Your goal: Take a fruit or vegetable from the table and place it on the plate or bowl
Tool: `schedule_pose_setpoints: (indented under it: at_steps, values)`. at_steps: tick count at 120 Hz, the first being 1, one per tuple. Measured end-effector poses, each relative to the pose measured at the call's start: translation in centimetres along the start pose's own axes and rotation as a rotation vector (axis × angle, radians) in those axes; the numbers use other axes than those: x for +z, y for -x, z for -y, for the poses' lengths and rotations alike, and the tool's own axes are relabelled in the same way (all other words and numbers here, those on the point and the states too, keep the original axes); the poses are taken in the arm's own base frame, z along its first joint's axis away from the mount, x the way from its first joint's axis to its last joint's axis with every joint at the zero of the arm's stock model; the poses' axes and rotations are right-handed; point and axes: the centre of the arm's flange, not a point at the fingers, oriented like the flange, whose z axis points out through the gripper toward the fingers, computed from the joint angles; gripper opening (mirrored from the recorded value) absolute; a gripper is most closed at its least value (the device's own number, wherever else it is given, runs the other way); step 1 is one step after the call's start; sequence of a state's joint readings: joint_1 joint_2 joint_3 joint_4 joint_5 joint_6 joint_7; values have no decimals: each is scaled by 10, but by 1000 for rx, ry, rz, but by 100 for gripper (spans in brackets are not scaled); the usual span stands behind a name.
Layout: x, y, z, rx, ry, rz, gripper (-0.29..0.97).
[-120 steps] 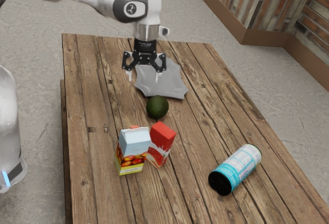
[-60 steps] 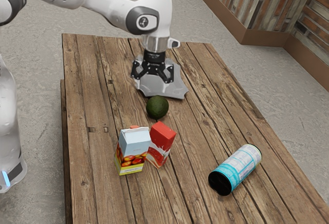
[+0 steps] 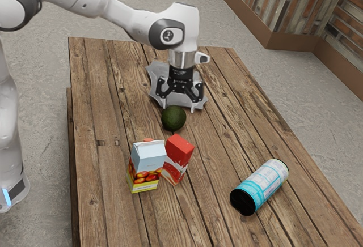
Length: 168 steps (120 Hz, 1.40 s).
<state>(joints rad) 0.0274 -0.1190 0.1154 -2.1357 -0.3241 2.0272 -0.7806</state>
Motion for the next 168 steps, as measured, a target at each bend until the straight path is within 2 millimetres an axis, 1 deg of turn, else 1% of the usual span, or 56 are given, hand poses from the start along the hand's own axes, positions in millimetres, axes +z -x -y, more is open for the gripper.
schedule_pose_setpoints:
  at_steps: [14, 18, 23, 56, 65, 82, 84, 92, 101, 106, 109, 114, 119, 123, 126, 130, 135, 141, 145, 155, 162, 168]
  values:
    - [6, -1, 4, -7, 9, 5, 68]
    - [9, -3, 4, -11, 10, 8, 70]
    - [13, -5, 3, -15, 11, 13, 68]
    - [39, -15, 2, -38, 0, 41, 68]
    - [50, -19, 3, -52, -7, 58, 68]
    - [54, -22, 2, -61, 0, 68, 68]
    - [54, -22, 2, -62, 1, 69, 66]
    - [54, -23, 2, -64, 3, 68, 53]
    - [52, -24, 1, -64, 8, 61, 47]
    - [48, -23, 0, -62, 15, 54, 47]
    - [40, -22, -1, -52, 21, 38, 46]
    - [19, -16, -6, -22, 36, -4, 46]
    - [-7, -4, -15, 17, 61, -51, 45]
    - [-23, 6, -19, 41, 77, -78, 46]
    - [-32, 5, -17, 39, 86, -94, 46]
    - [-41, -7, -8, 10, 92, -114, 46]
    - [-51, -33, 12, -52, 96, -134, 46]
    - [-56, -58, 31, -114, 96, -150, 46]
    - [-59, -69, 38, -140, 96, -158, 46]
    - [-65, -85, 42, -167, 96, -175, 45]
    - [-75, -105, 41, -186, 106, -199, 45]
    - [-80, -120, 43, -204, 110, -213, 45]
